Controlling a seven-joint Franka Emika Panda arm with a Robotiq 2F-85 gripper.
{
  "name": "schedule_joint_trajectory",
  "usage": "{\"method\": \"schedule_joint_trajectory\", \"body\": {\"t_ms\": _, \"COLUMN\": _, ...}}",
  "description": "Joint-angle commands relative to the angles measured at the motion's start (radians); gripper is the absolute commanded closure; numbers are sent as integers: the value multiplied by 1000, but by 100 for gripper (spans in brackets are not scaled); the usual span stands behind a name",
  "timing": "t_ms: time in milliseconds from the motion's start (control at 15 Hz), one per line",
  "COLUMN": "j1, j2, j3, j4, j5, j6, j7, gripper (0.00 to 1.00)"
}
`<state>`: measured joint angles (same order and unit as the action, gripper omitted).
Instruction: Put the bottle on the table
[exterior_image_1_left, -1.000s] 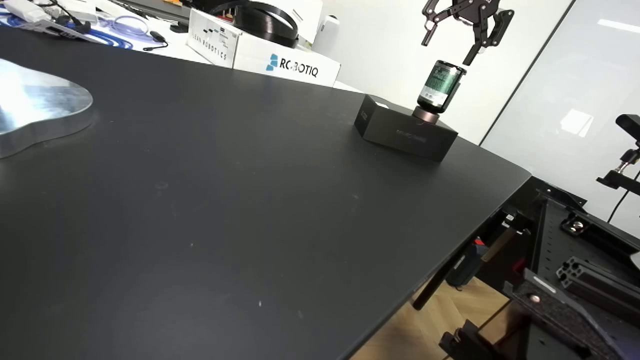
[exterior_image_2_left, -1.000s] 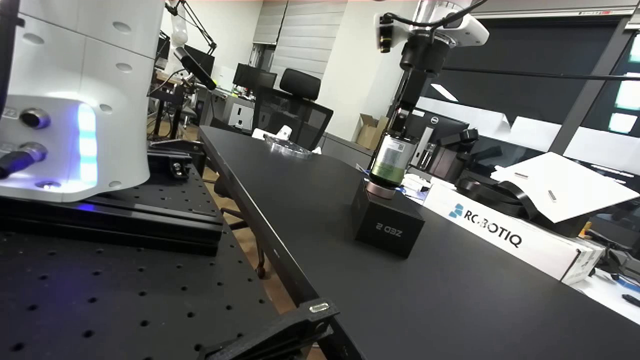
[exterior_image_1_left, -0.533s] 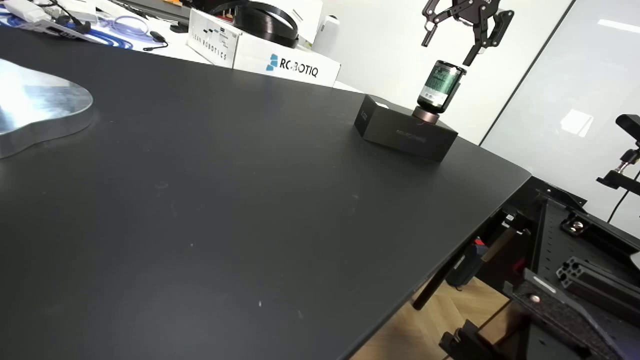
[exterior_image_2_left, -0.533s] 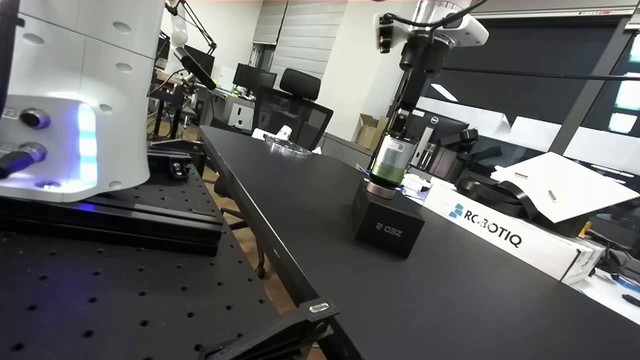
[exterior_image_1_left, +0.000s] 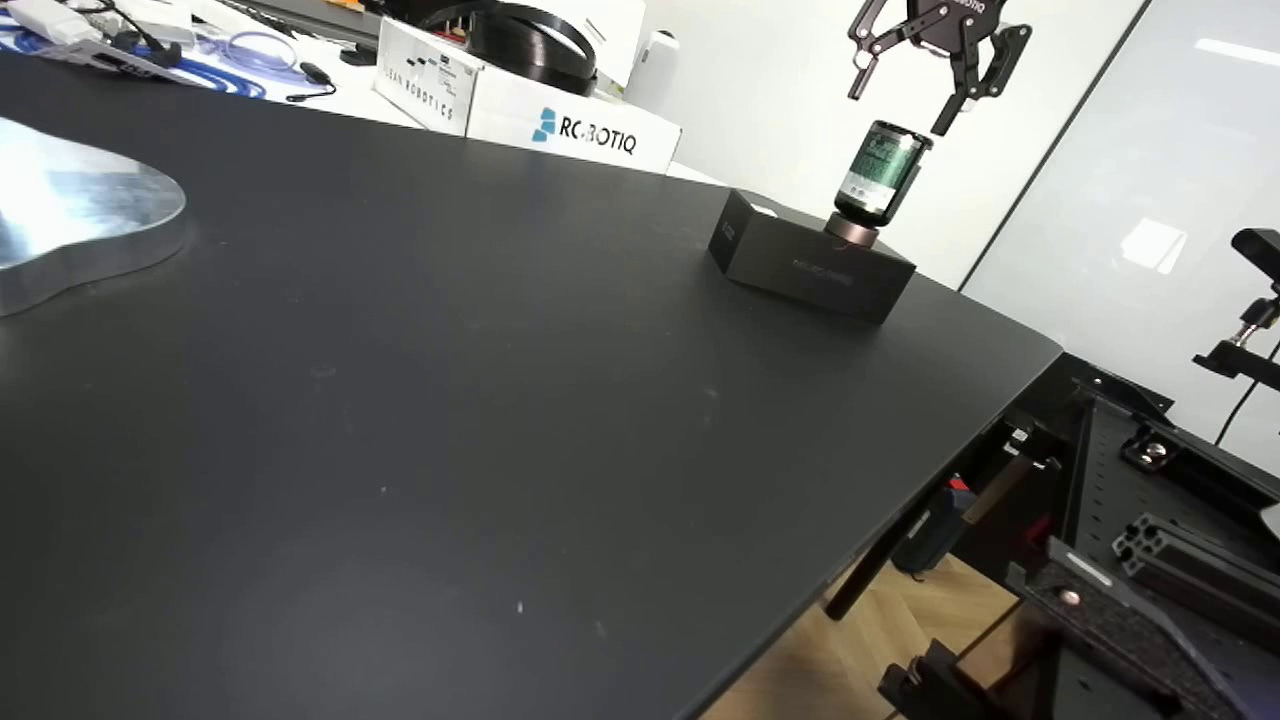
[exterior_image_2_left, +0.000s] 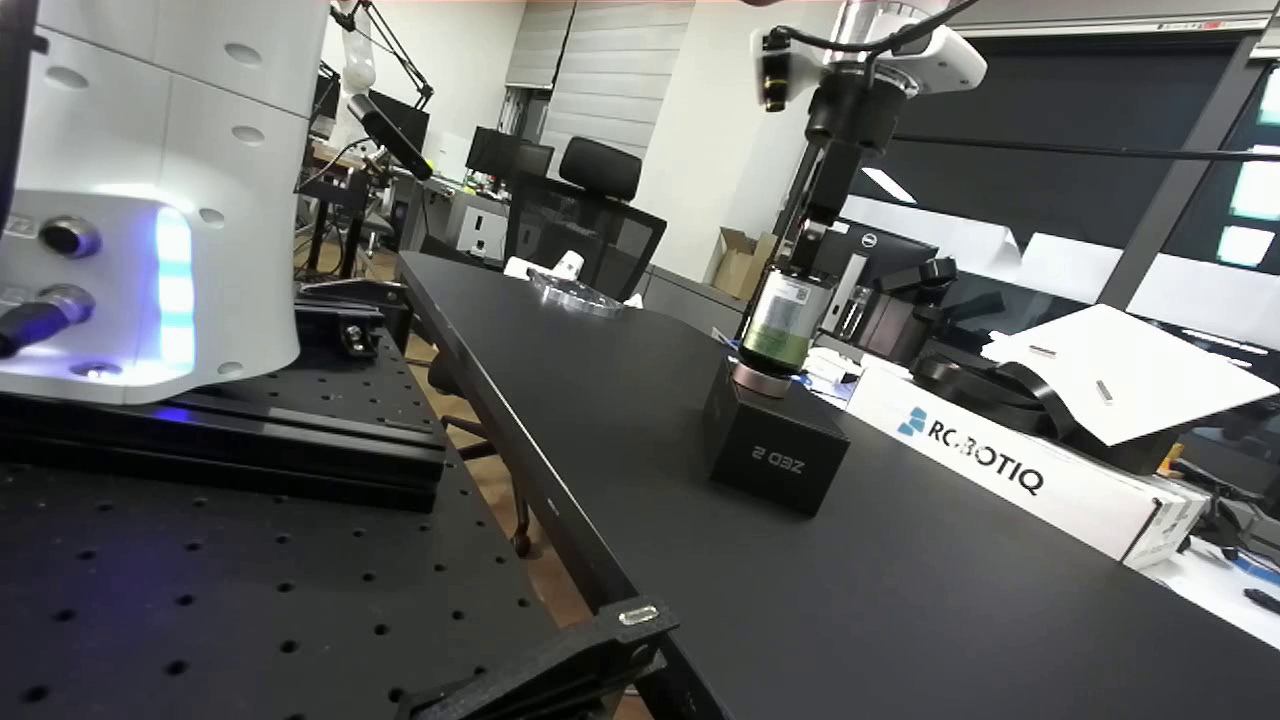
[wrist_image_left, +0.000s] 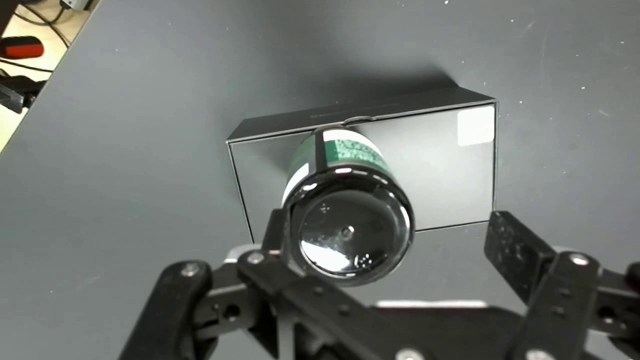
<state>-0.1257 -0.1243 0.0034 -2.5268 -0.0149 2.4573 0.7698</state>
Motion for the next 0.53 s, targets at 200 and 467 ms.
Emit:
{"method": "schedule_joint_trajectory", "body": {"t_ms": 200, "j1": -20, "j2": 30, "j3": -28, "j4": 11, "j5": -88, "j6": 3, "j7": 91, "gripper": 0}}
{"method": "schedule_joint_trajectory", "body": {"t_ms": 467, "j1": -15, "j2": 67, "j3": -40, "j4": 17, "j5": -80, "j6": 21, "j7": 82, "gripper": 0}}
